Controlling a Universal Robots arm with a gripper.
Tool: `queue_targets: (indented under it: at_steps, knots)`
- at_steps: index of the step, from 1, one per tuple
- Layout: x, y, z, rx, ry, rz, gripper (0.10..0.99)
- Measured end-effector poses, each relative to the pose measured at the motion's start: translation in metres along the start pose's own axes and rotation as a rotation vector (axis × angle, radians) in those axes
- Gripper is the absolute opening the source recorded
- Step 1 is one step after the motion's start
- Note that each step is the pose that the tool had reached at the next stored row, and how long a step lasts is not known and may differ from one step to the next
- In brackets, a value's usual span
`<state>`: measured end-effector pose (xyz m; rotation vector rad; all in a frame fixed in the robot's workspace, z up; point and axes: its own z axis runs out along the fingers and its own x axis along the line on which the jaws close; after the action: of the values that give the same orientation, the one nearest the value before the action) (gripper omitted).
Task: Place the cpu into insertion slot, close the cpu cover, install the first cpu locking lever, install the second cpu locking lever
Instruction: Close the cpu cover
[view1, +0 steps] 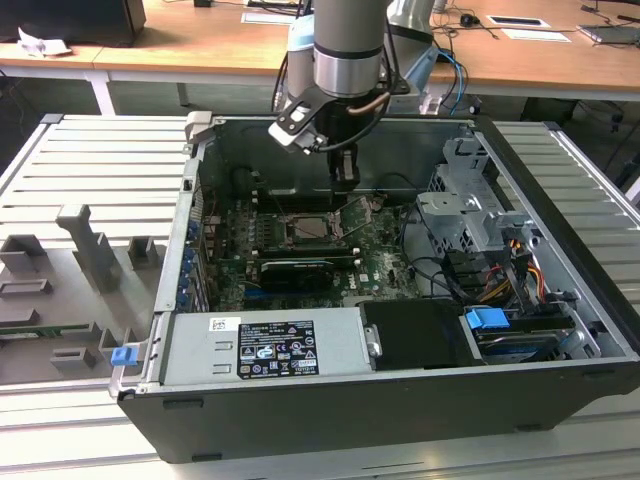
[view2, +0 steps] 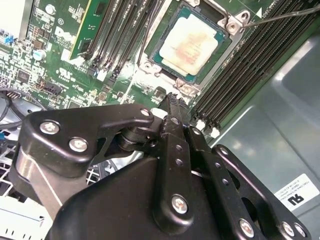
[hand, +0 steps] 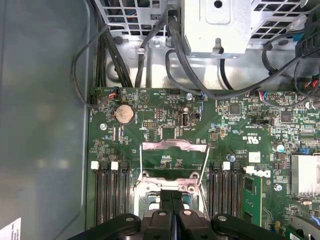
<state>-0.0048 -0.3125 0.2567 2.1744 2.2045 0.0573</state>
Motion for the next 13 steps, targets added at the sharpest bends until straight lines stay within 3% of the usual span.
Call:
queue_targets:
  at_steps: [13]
  knots:
    - [0.0001, 0.005, -0.0058, 0.001, -0.0002, 0.0, 0.106]
